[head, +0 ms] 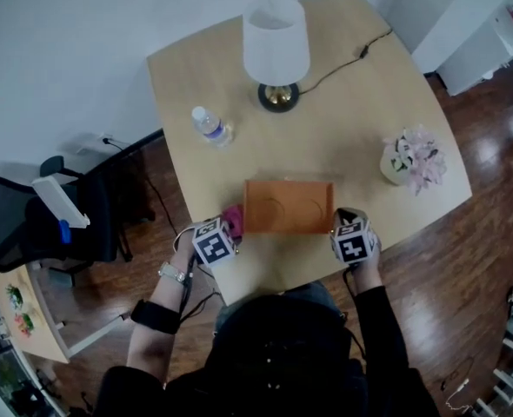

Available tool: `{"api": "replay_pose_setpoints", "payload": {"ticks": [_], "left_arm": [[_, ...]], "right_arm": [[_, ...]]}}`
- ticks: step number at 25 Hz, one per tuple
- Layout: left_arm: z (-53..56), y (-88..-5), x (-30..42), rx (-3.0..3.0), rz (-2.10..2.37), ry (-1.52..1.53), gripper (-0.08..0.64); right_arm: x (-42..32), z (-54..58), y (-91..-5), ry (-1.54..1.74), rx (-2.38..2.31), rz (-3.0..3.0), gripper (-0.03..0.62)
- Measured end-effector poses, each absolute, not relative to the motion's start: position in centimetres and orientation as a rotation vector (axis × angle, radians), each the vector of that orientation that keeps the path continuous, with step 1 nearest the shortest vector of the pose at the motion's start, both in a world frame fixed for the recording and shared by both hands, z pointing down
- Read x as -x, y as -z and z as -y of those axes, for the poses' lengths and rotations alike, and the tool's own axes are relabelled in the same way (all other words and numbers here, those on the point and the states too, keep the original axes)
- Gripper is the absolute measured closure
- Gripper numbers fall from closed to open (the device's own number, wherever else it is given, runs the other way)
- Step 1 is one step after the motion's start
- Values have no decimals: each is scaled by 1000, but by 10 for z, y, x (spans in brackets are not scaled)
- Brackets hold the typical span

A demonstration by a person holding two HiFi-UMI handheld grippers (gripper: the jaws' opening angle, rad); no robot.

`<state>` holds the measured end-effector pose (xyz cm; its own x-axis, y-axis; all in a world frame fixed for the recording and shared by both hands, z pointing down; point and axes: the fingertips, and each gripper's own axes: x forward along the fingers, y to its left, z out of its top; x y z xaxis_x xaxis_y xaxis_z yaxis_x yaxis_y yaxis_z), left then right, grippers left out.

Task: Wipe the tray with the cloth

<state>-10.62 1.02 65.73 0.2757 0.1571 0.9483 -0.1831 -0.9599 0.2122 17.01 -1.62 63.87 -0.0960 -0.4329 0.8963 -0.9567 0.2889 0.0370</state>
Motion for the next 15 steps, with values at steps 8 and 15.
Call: {"api": "replay_pose_setpoints", "payload": {"ticks": [8,15], "left_arm": [[-63,-655,51,-2191,346,-1176,459],[-62,-649,58,-2147,484,-1091,460]], "right_arm": [[-154,83,-626,-650,-1233,1764,589],[-152,85,-623,-687,-1228,1787,586]]}}
